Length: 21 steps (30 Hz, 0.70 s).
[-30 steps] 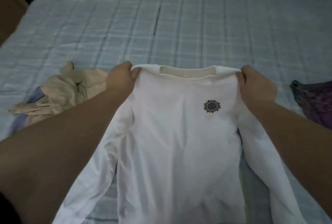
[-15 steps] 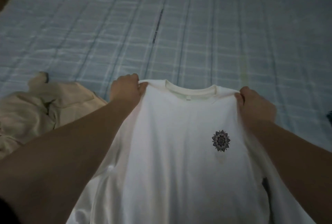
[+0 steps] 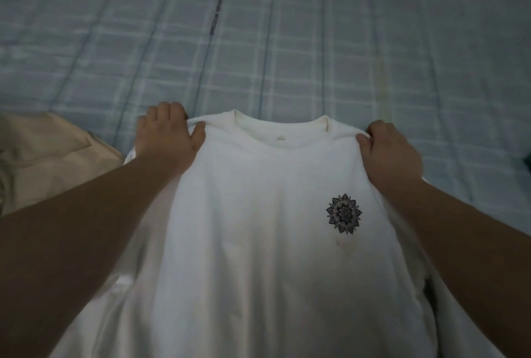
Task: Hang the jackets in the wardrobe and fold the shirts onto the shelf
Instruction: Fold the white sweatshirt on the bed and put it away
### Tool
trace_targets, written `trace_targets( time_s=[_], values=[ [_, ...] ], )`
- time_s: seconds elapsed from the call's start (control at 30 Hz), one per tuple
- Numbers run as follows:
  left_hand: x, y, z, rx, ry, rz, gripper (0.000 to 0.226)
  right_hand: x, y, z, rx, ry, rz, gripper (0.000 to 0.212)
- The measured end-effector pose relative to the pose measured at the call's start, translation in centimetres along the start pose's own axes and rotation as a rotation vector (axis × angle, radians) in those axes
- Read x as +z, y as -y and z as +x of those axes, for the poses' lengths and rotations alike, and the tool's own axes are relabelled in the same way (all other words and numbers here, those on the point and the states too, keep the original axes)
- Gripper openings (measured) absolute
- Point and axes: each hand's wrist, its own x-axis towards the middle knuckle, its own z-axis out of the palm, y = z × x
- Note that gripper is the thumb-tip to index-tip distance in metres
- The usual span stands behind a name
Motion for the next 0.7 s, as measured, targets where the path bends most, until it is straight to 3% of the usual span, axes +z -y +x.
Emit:
trace_targets(
  time_s=[0.1, 0.17, 0.27, 0.43, 0.7],
  values=[
    [-2.1, -1.6, -0.8, 0.013, -0.008, -0.041, 0.042, -0.7, 0.2, -1.5, -0.055, -0.046, -0.075, 0.031],
    [-4.0, -3.5, -2.6, 0.128, -0.051, -0.189, 0.047, -1.7, 0.3, -3.6, -0.077, -0.115, -0.096, 0.030],
    [-6.6, -7.2, -8.3, 0.344, -0.040, -0.400, 0.051, -3.9, 0.3, -9.1, -0.081, -0.149, 0.159, 0.039],
    [-8.4, -9.6, -22.9, 0.503, 0.160, -0.463, 0.055, -7.6, 2.1, -24.8, -0.177, 0.012, 0.309, 0.053],
    [-11.6, -3.2, -40.6, 0.654, 0.478, -0.314, 0.058, -8.0, 1.4, -43.5, -0.425, 0.342, 0.278, 0.060]
  ],
)
